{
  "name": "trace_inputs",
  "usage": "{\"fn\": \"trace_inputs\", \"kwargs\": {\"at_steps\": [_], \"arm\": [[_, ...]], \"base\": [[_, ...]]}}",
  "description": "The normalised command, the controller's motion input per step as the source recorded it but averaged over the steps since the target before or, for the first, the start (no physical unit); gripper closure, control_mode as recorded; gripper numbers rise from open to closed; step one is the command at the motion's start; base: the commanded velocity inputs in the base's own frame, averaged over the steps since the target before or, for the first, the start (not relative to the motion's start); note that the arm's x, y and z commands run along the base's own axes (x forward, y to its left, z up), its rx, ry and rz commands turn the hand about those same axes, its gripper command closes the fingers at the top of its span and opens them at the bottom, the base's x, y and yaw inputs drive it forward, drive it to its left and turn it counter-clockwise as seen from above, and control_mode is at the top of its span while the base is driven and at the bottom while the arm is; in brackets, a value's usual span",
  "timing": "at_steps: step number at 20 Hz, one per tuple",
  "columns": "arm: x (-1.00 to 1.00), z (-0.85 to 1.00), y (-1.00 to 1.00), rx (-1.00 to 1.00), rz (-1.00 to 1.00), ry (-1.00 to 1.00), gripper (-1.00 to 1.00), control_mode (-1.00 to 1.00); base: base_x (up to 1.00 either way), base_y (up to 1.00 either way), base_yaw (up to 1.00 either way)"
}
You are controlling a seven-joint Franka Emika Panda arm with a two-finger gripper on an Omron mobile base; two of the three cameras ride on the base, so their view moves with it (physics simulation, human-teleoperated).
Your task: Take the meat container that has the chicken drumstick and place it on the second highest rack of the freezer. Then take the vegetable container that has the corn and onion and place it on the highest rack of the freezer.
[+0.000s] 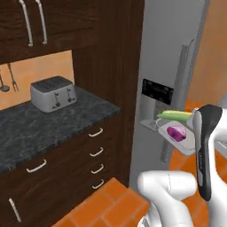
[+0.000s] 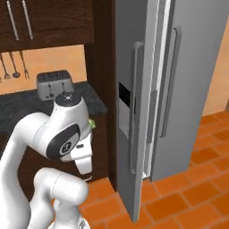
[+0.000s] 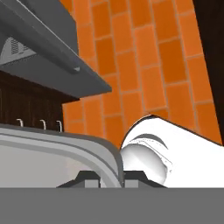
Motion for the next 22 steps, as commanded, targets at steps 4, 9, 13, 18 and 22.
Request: {"fn": "trace_inputs", "kwargs": {"at_steps": [4, 9, 13, 18, 22], "arm": [[0.0, 0.0, 0.0, 0.0, 0.0, 0.0, 1.0, 1.0], [0.0, 0.0, 0.0, 0.0, 0.0, 0.0, 1.0, 1.0], [0.0, 0.0, 0.0, 0.0, 0.0, 0.0, 1.0, 1.0], [0.0, 0.0, 0.0, 0.0, 0.0, 0.0, 1.0, 1.0], [0.0, 0.0, 0.0, 0.0, 0.0, 0.0, 1.0, 1.0]], "base": [[-0.08, -0.32, -0.76], [-0.11, -0.27, -0.77], [0.27, -0.15, -0.69], [0.98, -0.04, -0.48], [1.0, -0.19, -0.38]]}}
